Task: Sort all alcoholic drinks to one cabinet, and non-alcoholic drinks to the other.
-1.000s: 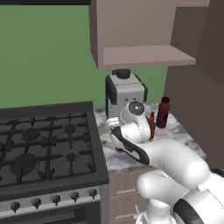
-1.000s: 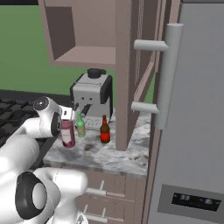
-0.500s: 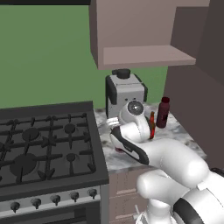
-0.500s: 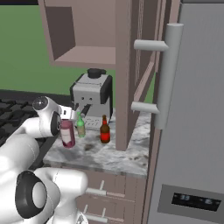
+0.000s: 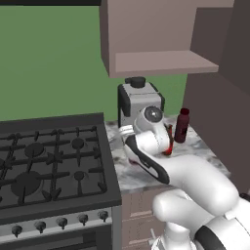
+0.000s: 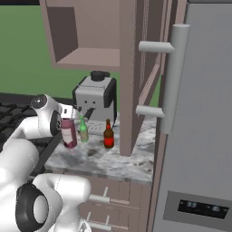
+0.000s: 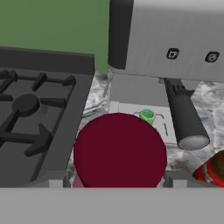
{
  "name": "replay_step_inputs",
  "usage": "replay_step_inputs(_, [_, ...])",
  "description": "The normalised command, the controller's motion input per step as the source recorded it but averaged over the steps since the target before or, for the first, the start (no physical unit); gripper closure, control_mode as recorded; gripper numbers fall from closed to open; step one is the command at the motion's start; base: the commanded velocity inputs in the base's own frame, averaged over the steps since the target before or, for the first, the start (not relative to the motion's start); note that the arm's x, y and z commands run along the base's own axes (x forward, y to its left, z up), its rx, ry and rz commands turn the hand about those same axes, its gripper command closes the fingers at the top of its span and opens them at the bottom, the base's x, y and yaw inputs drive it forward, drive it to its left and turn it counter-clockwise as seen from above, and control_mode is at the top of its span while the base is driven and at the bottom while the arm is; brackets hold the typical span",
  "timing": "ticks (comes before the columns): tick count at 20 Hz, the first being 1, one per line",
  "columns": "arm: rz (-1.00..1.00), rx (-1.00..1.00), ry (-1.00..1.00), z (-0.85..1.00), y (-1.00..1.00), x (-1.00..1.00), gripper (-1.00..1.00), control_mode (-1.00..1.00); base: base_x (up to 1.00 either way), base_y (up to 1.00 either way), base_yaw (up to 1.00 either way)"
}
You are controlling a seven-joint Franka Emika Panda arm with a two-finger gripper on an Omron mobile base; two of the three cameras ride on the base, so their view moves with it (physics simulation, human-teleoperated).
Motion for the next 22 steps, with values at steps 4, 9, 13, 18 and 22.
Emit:
replay_step_inputs(4, [0.0, 0.0, 0.01, 0.79, 0.0, -0.17, 1.0, -1.0, 0.0, 0.0, 0.0])
replay_step_inputs(9, [0.0, -0.02, 0.0, 0.8, -0.01, -0.28, 1.0, -1.0, 0.0, 0.0, 0.0])
replay_step_inputs(13, [0.0, -0.05, -0.02, 0.72, -0.11, -0.2, 1.0, -1.0, 0.0, 0.0, 0.0])
replay_step_inputs(18, [0.0, -0.05, -0.05, 0.73, -0.19, -0.13, 1.0, -1.0, 0.0, 0.0, 0.0])
replay_step_inputs(22, [0.0, -0.04, -0.02, 0.74, -0.22, -0.05, 1.0, -1.0, 0.0, 0.0, 0.0])
